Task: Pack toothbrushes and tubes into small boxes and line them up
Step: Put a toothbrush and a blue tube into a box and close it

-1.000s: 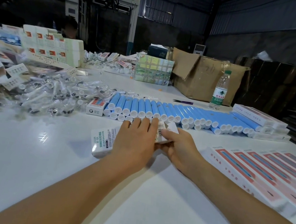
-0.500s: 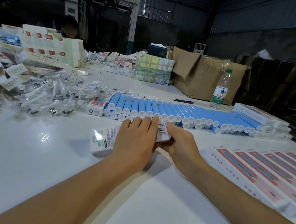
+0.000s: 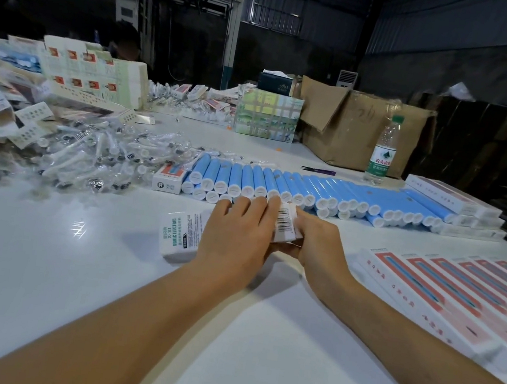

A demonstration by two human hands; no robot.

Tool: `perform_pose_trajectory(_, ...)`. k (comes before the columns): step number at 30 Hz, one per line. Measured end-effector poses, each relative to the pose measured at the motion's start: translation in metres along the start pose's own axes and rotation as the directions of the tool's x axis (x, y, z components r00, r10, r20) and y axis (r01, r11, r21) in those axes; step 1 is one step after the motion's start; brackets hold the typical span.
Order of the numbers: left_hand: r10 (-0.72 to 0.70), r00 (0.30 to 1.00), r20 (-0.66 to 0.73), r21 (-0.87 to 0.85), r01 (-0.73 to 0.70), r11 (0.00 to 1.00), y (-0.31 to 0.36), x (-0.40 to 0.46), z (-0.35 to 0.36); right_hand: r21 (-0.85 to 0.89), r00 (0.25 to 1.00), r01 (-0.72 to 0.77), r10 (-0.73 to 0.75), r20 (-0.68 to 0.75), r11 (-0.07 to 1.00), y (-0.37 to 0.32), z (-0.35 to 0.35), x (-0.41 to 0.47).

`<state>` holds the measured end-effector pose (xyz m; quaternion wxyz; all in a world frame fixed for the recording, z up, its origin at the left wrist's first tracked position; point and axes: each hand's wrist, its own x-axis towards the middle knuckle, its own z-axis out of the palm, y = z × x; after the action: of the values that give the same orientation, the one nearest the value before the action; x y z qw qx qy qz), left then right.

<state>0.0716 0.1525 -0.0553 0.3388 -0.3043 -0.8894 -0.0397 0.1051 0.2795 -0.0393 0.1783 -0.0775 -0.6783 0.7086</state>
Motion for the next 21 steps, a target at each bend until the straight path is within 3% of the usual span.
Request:
perform_pose_trajectory(3,0.003,1.0,0.016,0.018,-0.004,1.0,0.0,-0.001,-0.001,-0.016,1.0,-0.006,0.006,0.015,1.0,0.001,0.0,-0.001)
perform_pose_trajectory(7,0.019,0.999,0.04,0.042,-0.021,0.999,-0.001,-0.003,-0.002,-0.36,0.987,0.146,-0.11,0.118,0.922,0.008,0.0,-0.007)
perform_pose_trajectory(10,0.003,0.999,0.05,0.033,-0.005,0.999,-0.003,-0.003,-0.001,-0.394,0.983,0.143,-0.084,0.163,0.908,0.01,0.002,-0.007)
perform_pose_trajectory(14,-0.054,0.998,0.031,-0.004,0.054,0.999,-0.004,0.002,0.0,-0.321,0.981,0.194,-0.176,0.083,0.927,0.004,-0.001,-0.008)
perform_pose_trajectory(17,-0.098,0.995,0.033,-0.008,0.098,0.995,-0.006,0.005,0.0,-0.365,0.962,0.238,-0.27,-0.039,0.9,0.003,-0.005,-0.008)
perform_pose_trajectory(21,-0.109,0.993,0.035,0.01,0.109,0.994,-0.004,0.005,0.001,-0.45,0.922,0.311,-0.38,-0.069,0.837,0.008,0.002,-0.009)
